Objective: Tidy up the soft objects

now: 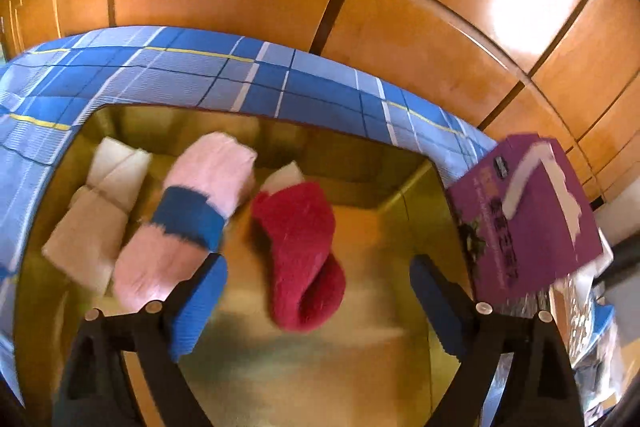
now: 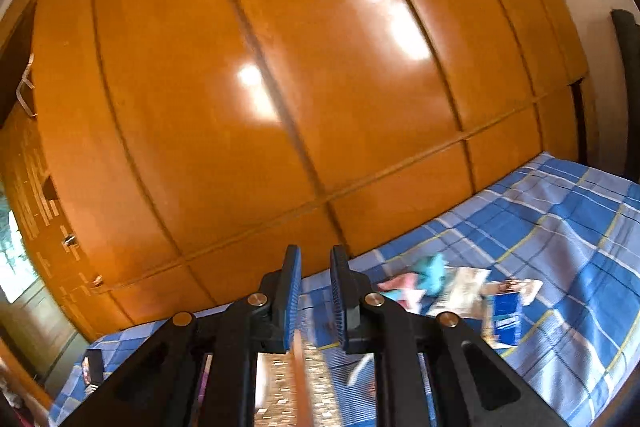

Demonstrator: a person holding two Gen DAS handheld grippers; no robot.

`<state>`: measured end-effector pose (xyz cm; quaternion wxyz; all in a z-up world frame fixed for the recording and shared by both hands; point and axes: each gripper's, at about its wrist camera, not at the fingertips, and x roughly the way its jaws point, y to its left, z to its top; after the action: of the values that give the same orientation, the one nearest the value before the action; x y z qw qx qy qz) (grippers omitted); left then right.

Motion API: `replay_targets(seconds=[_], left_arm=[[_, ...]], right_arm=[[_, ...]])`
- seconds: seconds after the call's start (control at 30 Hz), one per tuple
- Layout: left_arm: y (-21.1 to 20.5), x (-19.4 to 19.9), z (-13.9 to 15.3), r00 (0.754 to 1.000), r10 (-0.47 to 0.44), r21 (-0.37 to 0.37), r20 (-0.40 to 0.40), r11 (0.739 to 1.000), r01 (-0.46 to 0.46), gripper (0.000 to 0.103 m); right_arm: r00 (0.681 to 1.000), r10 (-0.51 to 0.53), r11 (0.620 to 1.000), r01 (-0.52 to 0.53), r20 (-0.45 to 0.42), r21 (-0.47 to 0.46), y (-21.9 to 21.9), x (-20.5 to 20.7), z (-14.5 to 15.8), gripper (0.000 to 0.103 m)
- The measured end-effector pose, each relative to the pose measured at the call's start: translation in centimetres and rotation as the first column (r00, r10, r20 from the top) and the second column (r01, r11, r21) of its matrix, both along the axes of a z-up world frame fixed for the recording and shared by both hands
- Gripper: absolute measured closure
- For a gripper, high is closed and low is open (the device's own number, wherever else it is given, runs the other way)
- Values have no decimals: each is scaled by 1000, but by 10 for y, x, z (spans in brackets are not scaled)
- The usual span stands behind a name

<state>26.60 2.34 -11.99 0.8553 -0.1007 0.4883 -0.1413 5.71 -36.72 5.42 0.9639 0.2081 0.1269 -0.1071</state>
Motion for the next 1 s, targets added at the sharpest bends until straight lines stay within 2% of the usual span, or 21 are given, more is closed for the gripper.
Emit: replay_targets(seconds=[0.13, 0.33, 0.43, 0.6, 0.83, 1.0], left_arm=[[7, -21, 3, 1000, 15, 15, 7, 1000, -15, 8], [24, -43, 7, 999, 35, 18, 5, 999, -36, 8], [32, -53, 10, 999, 43, 33, 13, 998, -44, 8], [46, -64, 16, 997, 66, 62, 36, 996, -68, 8], [72, -74, 19, 991, 123, 44, 44, 991, -125, 7], [91, -79, 18, 986, 161, 25, 40, 986, -162, 7]], right_arm=[[994, 111, 994, -111, 5, -9, 36, 13, 8, 89], [953, 300, 954, -301, -34, -20, 99, 47, 5, 89], [925, 370, 928, -373, -80, -20, 132, 64, -2, 89], [856, 484, 870, -494, -179, -11, 183, 99, -28, 89], [775, 524, 812, -580, -352, -68, 245, 139, -71, 89], [741, 475, 821, -567, -474, -64, 268, 169, -108, 89]])
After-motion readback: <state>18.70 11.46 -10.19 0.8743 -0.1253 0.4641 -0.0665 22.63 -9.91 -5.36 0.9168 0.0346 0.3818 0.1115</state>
